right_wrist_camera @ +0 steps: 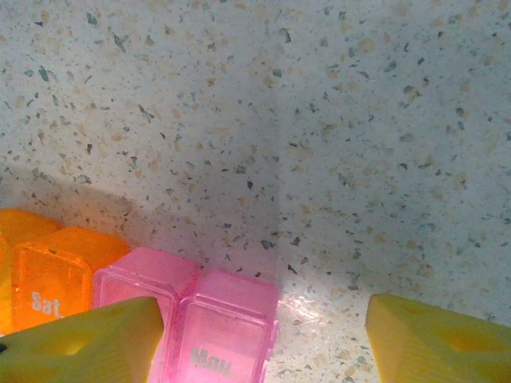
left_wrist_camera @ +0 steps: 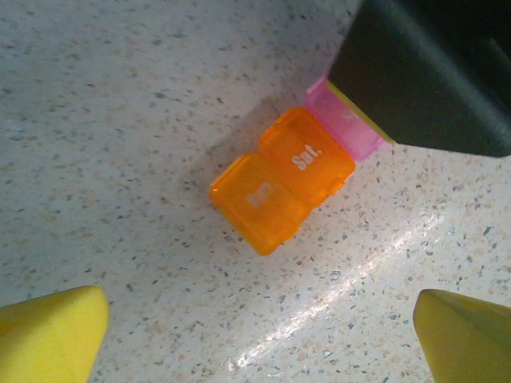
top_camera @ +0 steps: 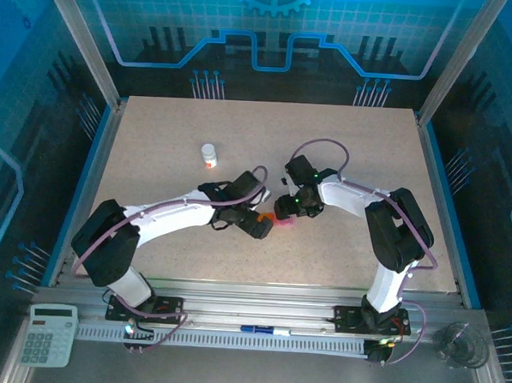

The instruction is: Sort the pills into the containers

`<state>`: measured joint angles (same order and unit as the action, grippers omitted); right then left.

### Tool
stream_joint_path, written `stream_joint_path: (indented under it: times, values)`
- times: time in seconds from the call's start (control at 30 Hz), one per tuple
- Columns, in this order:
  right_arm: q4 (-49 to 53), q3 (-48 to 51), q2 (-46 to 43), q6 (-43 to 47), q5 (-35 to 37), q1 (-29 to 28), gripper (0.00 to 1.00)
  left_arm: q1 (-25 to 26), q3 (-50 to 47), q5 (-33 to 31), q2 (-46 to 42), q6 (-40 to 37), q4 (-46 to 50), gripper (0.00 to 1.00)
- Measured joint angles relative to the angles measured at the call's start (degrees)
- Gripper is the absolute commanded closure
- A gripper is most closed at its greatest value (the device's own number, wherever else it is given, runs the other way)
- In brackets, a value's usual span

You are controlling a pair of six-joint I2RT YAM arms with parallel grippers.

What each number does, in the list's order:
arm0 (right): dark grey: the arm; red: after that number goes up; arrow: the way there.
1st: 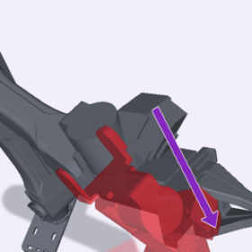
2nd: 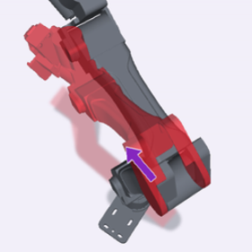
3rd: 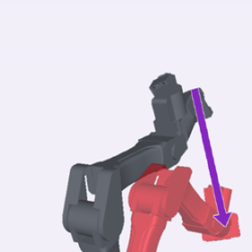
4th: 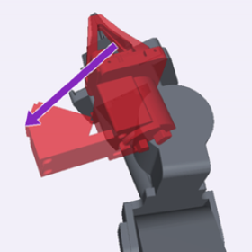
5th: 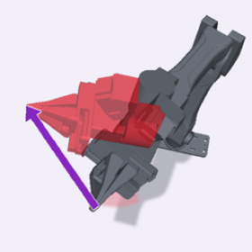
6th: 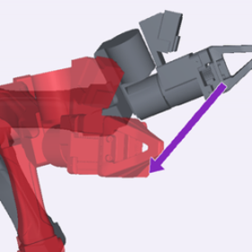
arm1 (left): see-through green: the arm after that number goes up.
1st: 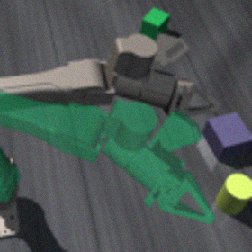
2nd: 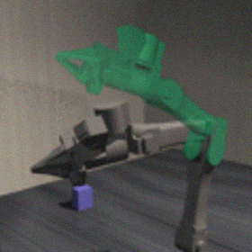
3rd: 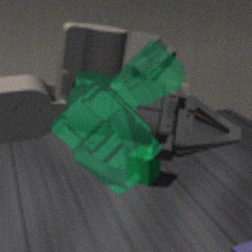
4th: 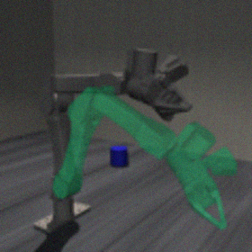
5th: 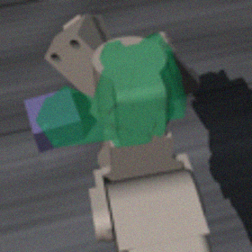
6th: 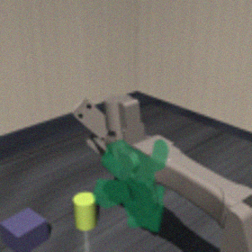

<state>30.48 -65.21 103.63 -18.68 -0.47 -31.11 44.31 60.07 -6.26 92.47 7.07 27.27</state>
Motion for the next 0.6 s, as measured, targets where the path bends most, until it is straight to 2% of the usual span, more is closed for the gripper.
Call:
stream_joint_path:
  times: [0.6]
  values:
    - [-1.6, 0.7, 0.0, 0.0, -0.7, 0.0, 0.30, 1.0, 3.3, -7.7, 8.3, -1.6, 0.9, 0.01]
